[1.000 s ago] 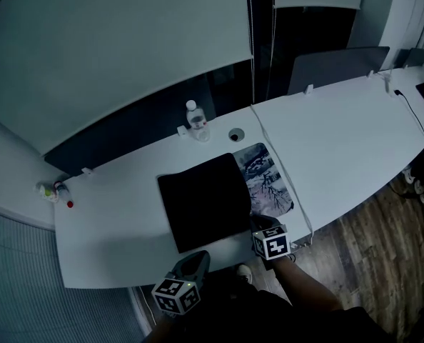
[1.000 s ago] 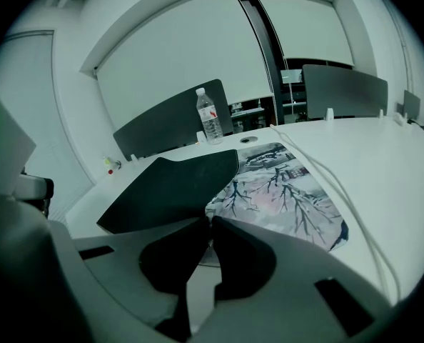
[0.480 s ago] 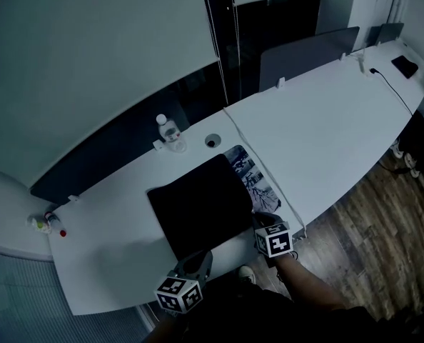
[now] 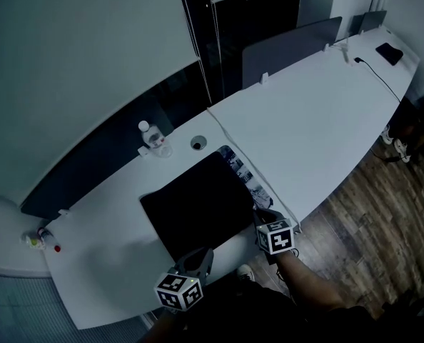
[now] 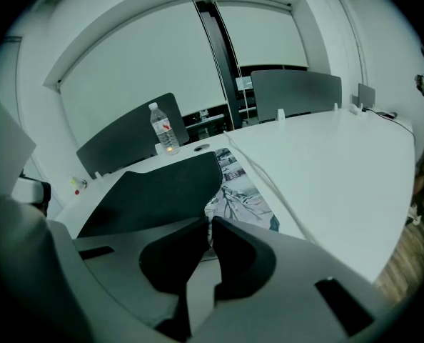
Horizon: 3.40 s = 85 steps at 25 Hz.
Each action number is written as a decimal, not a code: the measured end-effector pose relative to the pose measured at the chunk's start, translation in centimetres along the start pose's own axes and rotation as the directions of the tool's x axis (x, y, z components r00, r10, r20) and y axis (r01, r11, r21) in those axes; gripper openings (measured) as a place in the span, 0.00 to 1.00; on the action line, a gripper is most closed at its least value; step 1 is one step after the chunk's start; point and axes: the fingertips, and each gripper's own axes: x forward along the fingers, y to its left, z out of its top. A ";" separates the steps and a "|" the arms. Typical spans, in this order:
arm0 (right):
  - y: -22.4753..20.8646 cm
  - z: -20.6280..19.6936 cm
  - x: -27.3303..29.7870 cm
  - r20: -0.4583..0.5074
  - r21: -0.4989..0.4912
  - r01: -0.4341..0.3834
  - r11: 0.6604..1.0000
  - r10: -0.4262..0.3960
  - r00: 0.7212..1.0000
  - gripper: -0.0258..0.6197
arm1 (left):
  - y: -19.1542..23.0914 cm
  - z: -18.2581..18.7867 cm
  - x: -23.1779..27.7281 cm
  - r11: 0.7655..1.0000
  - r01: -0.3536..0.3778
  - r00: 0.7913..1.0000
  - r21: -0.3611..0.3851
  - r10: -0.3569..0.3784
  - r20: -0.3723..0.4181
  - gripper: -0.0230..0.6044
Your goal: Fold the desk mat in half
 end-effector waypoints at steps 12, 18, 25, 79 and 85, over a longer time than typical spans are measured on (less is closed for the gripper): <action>-2.8 -0.1 0.1 0.009 0.059 0.083 0.995 -0.084 0.996 0.10 | 0.4 0.5 2.6 0.996 0.083 0.995 0.011 -0.083 -0.053 0.05; -3.9 -0.2 0.2 0.010 0.087 0.117 0.989 -0.118 0.993 0.10 | 0.8 0.4 3.0 0.995 0.102 0.992 0.011 -0.101 -0.074 0.05; -5.1 -0.3 0.5 0.010 0.109 0.143 0.984 -0.145 0.989 0.10 | 1.2 0.2 3.5 0.994 0.111 0.990 0.009 -0.109 -0.084 0.05; 5.9 1.9 -4.8 0.136 -0.095 -0.166 0.982 0.178 0.975 0.08 | -1.1 -2.6 -5.7 0.990 -0.129 0.987 -0.049 0.133 0.090 0.05; 11.2 0.8 -5.6 0.141 -0.092 -0.185 0.979 0.196 0.970 0.08 | 0.5 -3.5 -9.7 0.992 -0.113 0.988 -0.050 0.117 0.105 0.05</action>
